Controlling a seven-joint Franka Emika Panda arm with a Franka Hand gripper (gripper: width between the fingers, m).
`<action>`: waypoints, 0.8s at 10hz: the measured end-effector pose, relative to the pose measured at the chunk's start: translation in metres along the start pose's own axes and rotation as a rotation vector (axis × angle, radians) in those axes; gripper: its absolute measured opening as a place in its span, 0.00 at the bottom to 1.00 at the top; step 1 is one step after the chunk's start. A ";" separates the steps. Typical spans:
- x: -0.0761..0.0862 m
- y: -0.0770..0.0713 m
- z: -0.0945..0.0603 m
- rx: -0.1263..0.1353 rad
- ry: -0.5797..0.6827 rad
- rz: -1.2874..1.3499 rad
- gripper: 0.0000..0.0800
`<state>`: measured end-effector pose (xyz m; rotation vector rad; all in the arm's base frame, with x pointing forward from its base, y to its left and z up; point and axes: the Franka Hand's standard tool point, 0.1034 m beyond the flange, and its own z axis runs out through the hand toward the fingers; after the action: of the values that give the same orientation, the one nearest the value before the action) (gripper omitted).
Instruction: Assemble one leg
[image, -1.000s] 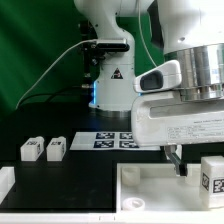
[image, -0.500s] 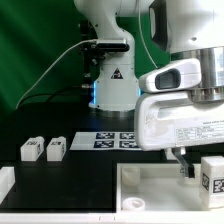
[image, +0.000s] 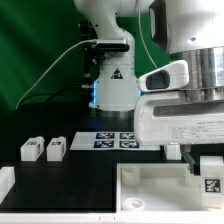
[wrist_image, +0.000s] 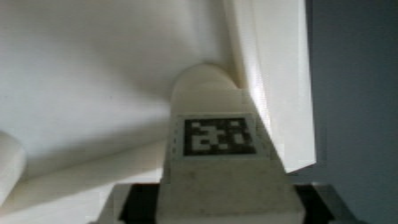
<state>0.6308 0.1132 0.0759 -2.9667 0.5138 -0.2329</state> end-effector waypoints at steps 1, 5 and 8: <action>0.000 0.000 0.001 -0.010 -0.009 0.189 0.36; -0.001 -0.001 0.001 -0.061 -0.060 0.610 0.37; -0.003 -0.001 0.002 -0.057 -0.067 0.909 0.37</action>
Offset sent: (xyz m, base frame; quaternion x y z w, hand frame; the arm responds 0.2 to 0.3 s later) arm 0.0287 0.0024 0.0084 -0.0434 -0.0211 0.1957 0.9795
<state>0.6289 0.1154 0.0737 -2.4411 1.7579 -0.0179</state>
